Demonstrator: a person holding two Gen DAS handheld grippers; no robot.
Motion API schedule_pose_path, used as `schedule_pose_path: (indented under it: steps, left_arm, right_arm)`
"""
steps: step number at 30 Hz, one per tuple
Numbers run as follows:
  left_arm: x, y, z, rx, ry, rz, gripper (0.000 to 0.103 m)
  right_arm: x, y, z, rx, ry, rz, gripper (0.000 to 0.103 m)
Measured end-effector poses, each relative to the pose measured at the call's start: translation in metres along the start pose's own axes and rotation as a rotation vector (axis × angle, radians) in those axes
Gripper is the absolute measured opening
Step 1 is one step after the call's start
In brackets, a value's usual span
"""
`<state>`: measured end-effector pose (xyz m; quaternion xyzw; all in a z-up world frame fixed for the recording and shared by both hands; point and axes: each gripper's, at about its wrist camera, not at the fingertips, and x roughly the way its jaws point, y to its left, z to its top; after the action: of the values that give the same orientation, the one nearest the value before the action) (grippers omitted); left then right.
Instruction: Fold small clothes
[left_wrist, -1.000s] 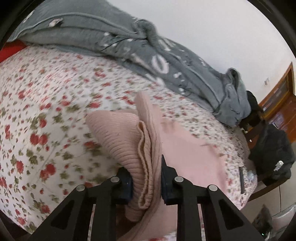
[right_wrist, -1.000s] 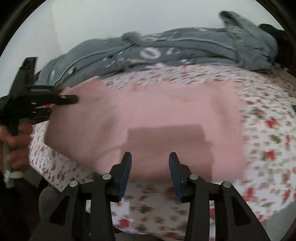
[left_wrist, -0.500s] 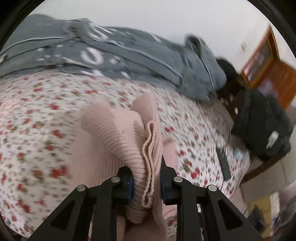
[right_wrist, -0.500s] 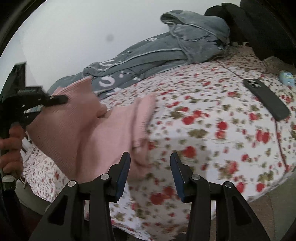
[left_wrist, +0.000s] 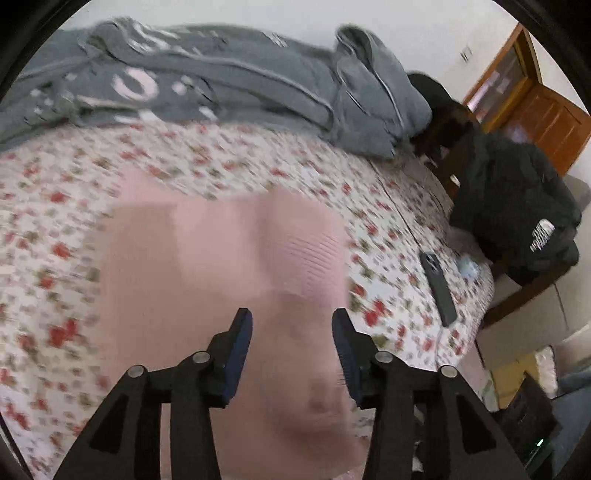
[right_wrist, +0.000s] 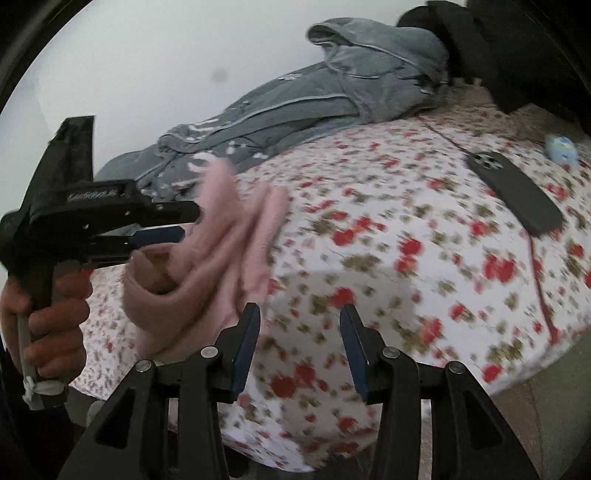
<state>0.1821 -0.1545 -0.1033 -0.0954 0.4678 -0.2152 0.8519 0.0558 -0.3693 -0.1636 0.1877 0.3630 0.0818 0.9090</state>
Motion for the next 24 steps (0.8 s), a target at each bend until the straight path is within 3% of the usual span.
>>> schedule_pose_path:
  steps: [7,9,12,13,14,16,19,24]
  left_arm:
    - [-0.026,0.061,-0.007,-0.100,-0.039,0.081,0.050]
    - [-0.028,0.077,-0.012,-0.123,-0.037,0.103,0.050]
    - [-0.029,0.096,-0.019,-0.163,-0.029,0.101,0.050]
    - [-0.028,0.100,-0.021,-0.170,-0.023,0.099,0.050]
    - [-0.027,0.103,-0.022,-0.171,-0.016,0.096,0.050]
    - [-0.026,0.107,-0.027,-0.159,-0.005,0.091,0.050]
    - [-0.022,0.109,-0.039,-0.132,0.015,0.066,0.050]
    - [-0.013,0.104,-0.060,-0.099,0.058,0.008,0.052]
  right_arm:
    - [0.033,0.025,0.044,0.113,0.022,0.243,0.064]
    - [0.046,0.035,0.052,0.111,0.039,0.241,0.067]
    - [0.076,0.052,0.057,0.076,0.091,0.130,0.067]
    - [0.084,0.056,0.056,0.058,0.106,0.095,0.061]
    - [0.088,0.058,0.054,0.036,0.104,0.072,0.041]
    - [0.083,0.050,0.053,0.022,0.050,0.068,0.023]
    - [0.081,0.029,0.051,0.073,0.036,0.094,0.021]
    - [0.084,0.030,0.043,-0.006,0.077,0.048,0.025]
